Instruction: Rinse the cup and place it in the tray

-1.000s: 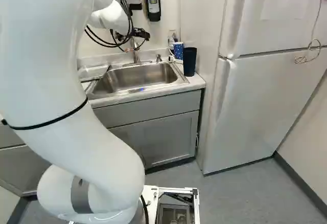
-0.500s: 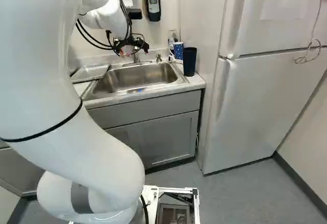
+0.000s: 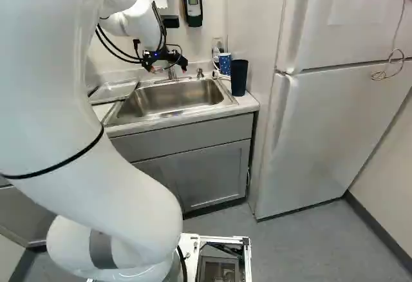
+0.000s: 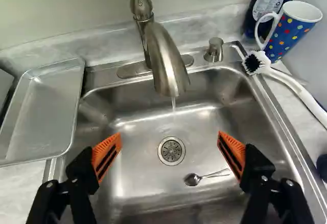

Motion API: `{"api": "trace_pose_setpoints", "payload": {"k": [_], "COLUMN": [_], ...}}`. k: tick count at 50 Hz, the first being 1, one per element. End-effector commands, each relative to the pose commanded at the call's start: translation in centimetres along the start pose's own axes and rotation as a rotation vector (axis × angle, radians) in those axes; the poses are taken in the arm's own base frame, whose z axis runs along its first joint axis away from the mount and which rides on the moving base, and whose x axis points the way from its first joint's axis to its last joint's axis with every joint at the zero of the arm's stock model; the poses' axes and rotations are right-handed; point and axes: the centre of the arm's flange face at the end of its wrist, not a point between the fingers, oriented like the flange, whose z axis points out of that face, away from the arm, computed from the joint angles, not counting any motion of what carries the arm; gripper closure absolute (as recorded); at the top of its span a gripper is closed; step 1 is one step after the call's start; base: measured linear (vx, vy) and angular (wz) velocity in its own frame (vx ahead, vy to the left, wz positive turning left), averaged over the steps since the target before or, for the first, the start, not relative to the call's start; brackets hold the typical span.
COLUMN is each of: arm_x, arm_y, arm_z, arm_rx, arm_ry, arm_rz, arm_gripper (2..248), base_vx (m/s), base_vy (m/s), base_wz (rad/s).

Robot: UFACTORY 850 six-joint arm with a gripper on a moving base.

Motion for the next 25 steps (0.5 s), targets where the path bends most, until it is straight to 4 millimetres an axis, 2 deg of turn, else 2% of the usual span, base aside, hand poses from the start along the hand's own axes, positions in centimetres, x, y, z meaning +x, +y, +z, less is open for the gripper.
{"api": "trace_pose_setpoints", "payload": {"k": [25], "arm_x": [1.8], "arm_y": [0.0], "arm_z": [-0.2], "arm_rx": [0.006], "arm_ry": [0.206], "arm_rz": [0.038], "arm_gripper": [3], "base_vx": [0.0], "base_vy": [0.0], "base_wz": [0.0]}}
